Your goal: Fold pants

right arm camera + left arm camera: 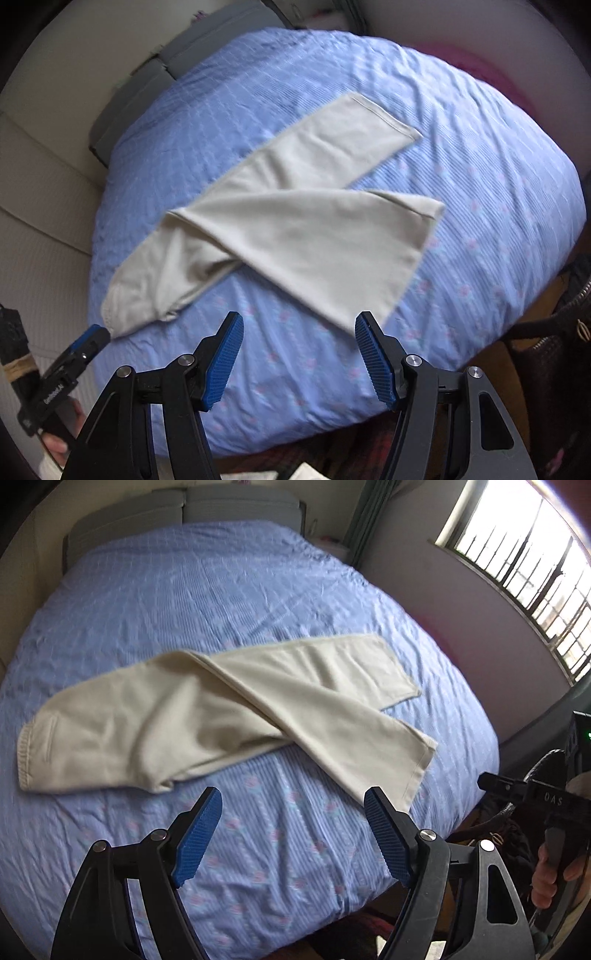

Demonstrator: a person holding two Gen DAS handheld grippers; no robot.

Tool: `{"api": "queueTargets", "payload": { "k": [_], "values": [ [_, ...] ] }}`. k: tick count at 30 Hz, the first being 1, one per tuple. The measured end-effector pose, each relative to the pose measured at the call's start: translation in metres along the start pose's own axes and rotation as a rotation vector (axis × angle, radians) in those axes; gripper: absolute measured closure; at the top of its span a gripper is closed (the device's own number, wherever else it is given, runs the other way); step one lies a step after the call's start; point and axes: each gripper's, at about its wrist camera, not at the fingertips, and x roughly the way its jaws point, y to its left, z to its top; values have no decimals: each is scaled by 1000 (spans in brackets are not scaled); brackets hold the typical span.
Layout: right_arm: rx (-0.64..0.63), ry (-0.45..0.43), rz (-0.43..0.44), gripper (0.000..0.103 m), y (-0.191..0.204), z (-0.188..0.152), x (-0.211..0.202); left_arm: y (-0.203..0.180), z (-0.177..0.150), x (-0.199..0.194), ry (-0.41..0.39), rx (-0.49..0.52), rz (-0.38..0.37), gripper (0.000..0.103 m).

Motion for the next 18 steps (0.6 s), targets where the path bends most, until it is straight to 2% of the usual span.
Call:
{"api": "queueTargets", "payload": {
  "k": [4, 10, 18],
  "values": [
    [52, 54, -7, 39, -26, -5, 21, -13, 3, 27, 38, 18, 7, 24],
    [134, 112, -30, 39, -47, -16, 54, -12, 17, 76, 110, 36, -14, 24],
    [344, 138, -17, 39, -71, -29, 104, -2, 41, 144, 229, 20, -91, 25]
  ]
}}
